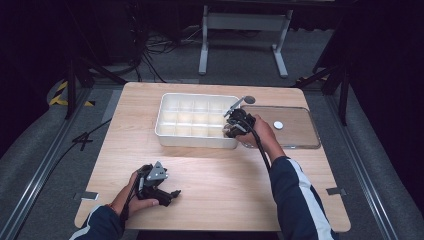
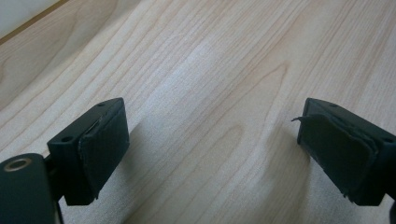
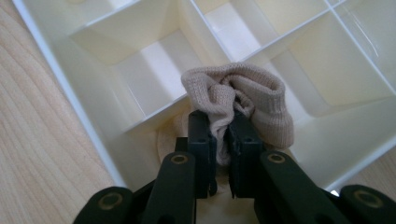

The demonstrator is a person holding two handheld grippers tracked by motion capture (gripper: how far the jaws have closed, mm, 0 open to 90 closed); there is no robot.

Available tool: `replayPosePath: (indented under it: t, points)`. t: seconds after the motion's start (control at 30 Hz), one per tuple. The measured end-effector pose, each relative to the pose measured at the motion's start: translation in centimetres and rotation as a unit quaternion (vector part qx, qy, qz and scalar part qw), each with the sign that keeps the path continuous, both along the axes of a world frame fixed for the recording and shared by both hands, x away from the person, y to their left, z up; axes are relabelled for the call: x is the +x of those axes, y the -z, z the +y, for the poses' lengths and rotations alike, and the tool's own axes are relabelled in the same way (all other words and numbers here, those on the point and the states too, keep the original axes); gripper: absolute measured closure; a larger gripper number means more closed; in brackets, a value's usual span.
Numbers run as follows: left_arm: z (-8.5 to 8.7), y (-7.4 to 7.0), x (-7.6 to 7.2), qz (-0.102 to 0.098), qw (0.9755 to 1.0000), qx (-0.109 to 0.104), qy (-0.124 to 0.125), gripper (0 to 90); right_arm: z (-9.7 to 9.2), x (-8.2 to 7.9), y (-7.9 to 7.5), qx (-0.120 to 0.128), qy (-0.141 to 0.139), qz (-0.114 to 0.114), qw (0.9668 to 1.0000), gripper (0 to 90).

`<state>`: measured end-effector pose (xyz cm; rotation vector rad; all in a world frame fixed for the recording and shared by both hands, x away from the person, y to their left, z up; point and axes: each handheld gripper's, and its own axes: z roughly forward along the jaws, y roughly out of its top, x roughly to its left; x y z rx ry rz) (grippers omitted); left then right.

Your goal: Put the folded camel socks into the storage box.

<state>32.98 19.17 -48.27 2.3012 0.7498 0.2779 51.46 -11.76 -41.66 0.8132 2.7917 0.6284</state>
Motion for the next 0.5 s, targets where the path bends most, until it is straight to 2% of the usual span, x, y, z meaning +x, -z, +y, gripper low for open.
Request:
replayPosePath:
  t: [0.37,0.5]
  points:
    - [0.0,0.0,0.0,0.0,1.0,0.0,0.0,9.1,0.93,0.46,0.12,-0.038,-0.003,0.017,0.9991,81.6]
    - [-0.03,0.03,0.0,0.002,1.0,-0.002,0.0,9.1,0.78,0.67,0.32,-0.03,-0.004,0.024,0.9993,81.7]
